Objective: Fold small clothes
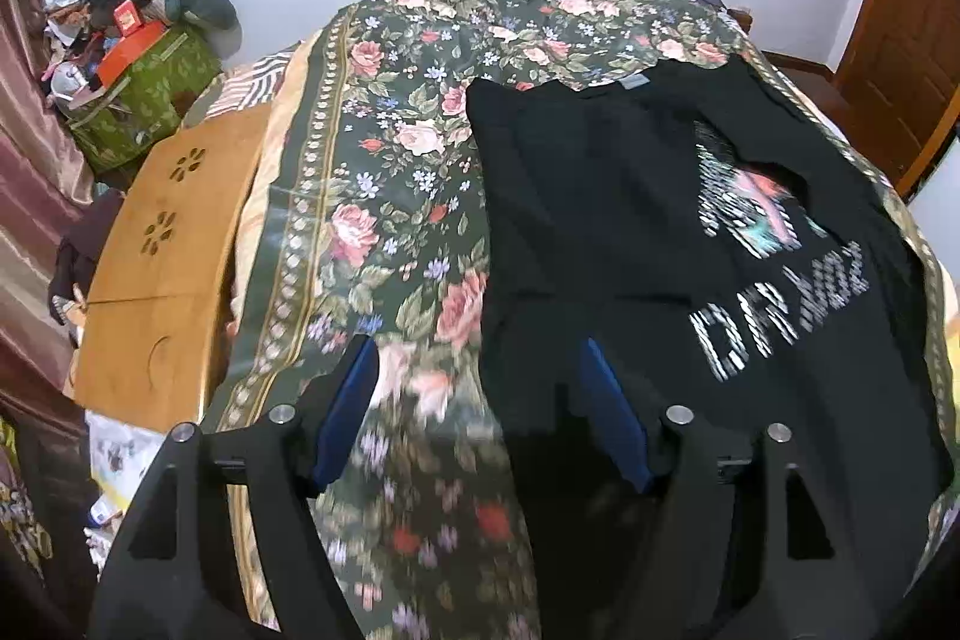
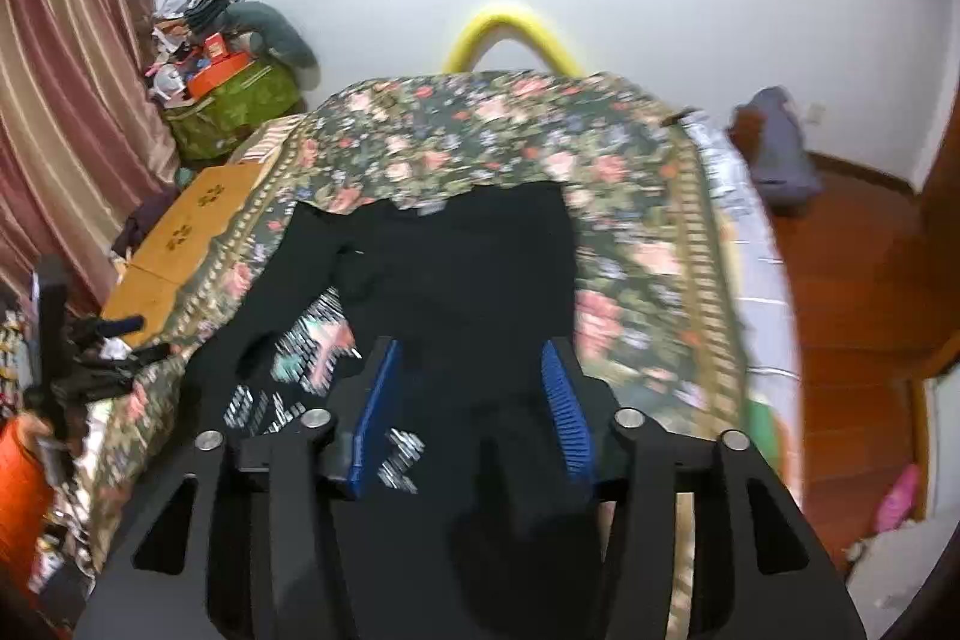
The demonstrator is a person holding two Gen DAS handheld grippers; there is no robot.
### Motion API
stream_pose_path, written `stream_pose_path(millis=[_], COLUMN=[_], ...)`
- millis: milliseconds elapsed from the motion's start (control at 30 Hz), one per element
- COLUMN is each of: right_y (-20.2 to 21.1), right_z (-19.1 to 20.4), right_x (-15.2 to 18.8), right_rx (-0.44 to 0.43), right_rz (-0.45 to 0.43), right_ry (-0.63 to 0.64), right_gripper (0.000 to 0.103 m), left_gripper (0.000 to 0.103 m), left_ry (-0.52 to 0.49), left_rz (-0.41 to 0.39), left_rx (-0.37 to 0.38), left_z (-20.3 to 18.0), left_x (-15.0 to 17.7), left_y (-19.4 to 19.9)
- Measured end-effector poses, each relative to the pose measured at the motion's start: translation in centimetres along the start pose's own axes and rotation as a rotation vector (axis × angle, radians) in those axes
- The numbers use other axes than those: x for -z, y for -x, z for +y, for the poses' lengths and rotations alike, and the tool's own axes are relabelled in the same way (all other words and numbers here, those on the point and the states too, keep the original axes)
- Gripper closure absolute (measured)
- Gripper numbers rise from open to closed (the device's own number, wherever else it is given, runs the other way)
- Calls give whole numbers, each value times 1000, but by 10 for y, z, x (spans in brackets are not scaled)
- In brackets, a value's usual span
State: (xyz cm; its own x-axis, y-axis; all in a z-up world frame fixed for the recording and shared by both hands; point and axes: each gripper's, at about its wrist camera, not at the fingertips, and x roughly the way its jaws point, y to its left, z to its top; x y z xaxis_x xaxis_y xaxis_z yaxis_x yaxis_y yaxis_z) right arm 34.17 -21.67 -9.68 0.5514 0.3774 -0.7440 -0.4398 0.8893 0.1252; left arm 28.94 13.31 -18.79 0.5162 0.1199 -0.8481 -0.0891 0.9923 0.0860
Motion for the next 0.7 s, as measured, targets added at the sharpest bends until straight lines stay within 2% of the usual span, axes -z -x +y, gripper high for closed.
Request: stream_pose_path(millis=[133, 200, 267, 400, 533, 700], right_y=[35, 43, 46, 44, 28, 10], right_z=[-7, -7, -5, -6, -15, -31], right_x=[26, 42, 61, 105, 155, 200], right_rx=[34, 37, 42, 43, 28, 19], right_rz=[1, 18, 41, 109, 190, 278], right_ry=[37, 53, 73, 90, 65, -4], right_gripper=[48, 40, 40, 40, 40, 40], left_gripper=[27, 27, 27, 27, 26, 26], left_ry=[32, 50, 64, 78, 92, 171], left_rz=[10, 30, 67, 134, 211, 192], left_rx=[15, 20, 25, 27, 63, 128], left_z=[-2, -2, -3, -5, -7, 0], left_x=[27, 43, 62, 100, 138, 165], left_y=[25, 31, 33, 33, 28, 39])
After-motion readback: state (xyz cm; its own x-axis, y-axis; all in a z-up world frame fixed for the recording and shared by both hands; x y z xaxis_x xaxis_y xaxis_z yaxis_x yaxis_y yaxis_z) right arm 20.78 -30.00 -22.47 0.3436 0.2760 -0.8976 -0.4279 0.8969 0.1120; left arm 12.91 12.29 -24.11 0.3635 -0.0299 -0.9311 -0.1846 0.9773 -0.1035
